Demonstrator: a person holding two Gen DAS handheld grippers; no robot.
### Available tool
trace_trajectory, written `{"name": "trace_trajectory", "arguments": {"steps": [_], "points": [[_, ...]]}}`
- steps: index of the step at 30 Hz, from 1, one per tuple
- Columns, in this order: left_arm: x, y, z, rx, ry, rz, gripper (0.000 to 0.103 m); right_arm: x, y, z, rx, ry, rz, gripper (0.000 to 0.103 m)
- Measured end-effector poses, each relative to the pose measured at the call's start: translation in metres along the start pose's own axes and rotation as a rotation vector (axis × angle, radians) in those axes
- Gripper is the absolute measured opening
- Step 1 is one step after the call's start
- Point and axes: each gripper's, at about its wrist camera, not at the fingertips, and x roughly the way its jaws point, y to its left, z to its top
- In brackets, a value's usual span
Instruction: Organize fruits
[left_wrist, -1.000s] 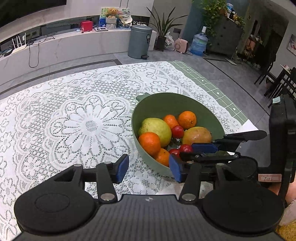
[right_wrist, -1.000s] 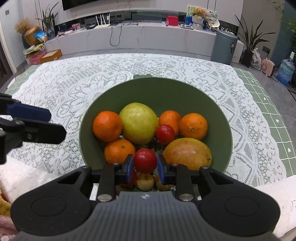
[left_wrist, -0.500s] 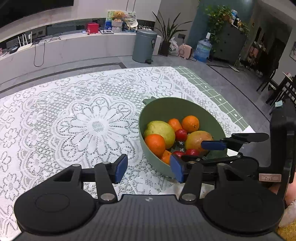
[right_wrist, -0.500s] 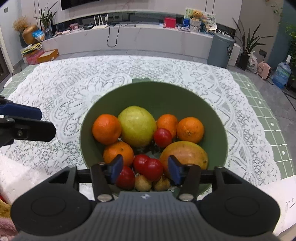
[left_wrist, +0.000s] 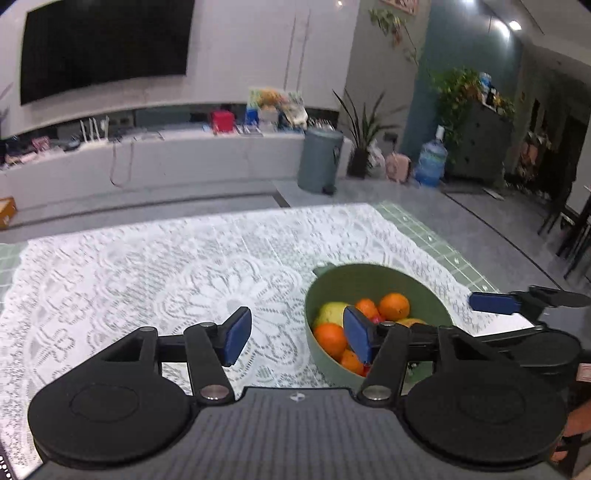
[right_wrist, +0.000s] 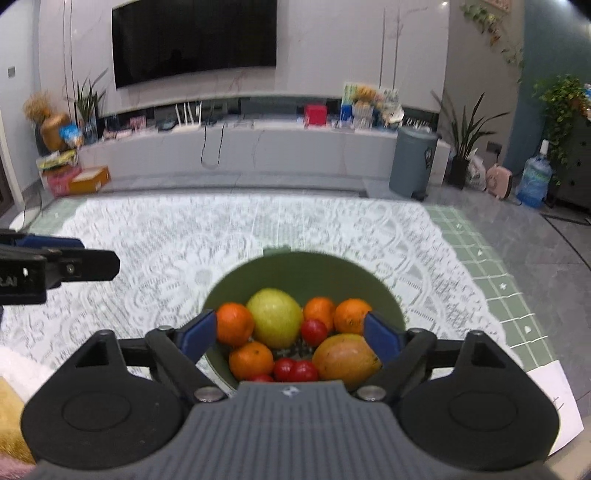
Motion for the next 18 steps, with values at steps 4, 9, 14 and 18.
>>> {"name": "trace_trajectory", "arguments": {"steps": [4, 9, 14, 18], "points": [[-0.014, -0.003, -0.002, -0.004, -0.035, 0.042, 0.070, -0.021, -0.001, 0.000, 0.029, -0.043, -0.005, 0.090], [-0.031, -0.004, -0.006, -0.019, -0.071, 0.076, 0.070, -0.044, 0.001, -0.007, 0.049, -0.077, -0.005, 0.095], [-0.047, -0.007, -0.015, -0.032, -0.128, 0.112, 0.079, -0.060, 0.007, -0.019, 0.069, -0.096, 0.005, 0.099], [-0.058, -0.012, -0.022, -0.013, -0.168, 0.143, 0.088, -0.066, 0.013, -0.029, 0.055, -0.105, -0.016, 0.099]]}}
